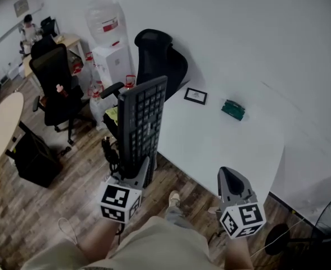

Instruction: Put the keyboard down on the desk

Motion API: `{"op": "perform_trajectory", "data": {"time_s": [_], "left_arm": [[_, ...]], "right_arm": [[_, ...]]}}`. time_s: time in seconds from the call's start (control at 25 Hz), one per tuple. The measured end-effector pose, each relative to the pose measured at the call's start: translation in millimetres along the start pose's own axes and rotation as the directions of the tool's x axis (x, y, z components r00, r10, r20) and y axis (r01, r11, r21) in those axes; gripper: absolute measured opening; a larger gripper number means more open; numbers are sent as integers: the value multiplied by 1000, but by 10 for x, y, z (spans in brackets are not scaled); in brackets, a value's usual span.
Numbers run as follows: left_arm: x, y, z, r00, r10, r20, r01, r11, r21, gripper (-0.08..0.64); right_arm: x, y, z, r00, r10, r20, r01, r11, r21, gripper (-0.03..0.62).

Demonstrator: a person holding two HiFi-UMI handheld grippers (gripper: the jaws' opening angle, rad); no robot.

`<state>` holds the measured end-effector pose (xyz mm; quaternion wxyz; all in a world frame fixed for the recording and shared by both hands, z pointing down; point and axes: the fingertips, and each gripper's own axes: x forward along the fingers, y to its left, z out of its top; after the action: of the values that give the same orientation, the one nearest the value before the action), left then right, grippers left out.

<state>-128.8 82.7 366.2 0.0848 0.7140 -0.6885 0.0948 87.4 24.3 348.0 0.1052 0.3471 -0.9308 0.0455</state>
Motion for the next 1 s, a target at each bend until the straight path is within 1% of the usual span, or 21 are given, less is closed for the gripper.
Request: {"op": "perform_trajectory", "data": {"time_s": [0.2,0.4,0.6,0.68,0.8,1.0], "left_arm": [[723,224,8,999,4,-54,-4,1000,0,88],[1512,395,62,994,-5,-105,5,1000,-3,87],[2186,510,84,988,-35,-147,30,999,-40,87],[2405,540,66,986,-46,-162,39,998,-45,87],[2682,552,24,979,-67,-194,60,997,-42,87],[2965,578,2,966,-113,-234,106,993,-44,87]], "right_arm": [[664,-408,58,1000,18,-17,-17,1000,8,25],[1321,-934,106,999,23,-43,-22,1000,21,25],[1886,-1335,173,998,32,-61,-31,999,21,25],[2058,-1458,172,997,32,-66,-31,999,22,25],[2244,-1627,135,997,24,-76,-21,999,47,25],[2413,-1757,45,995,5,-100,3,997,84,25]]}}
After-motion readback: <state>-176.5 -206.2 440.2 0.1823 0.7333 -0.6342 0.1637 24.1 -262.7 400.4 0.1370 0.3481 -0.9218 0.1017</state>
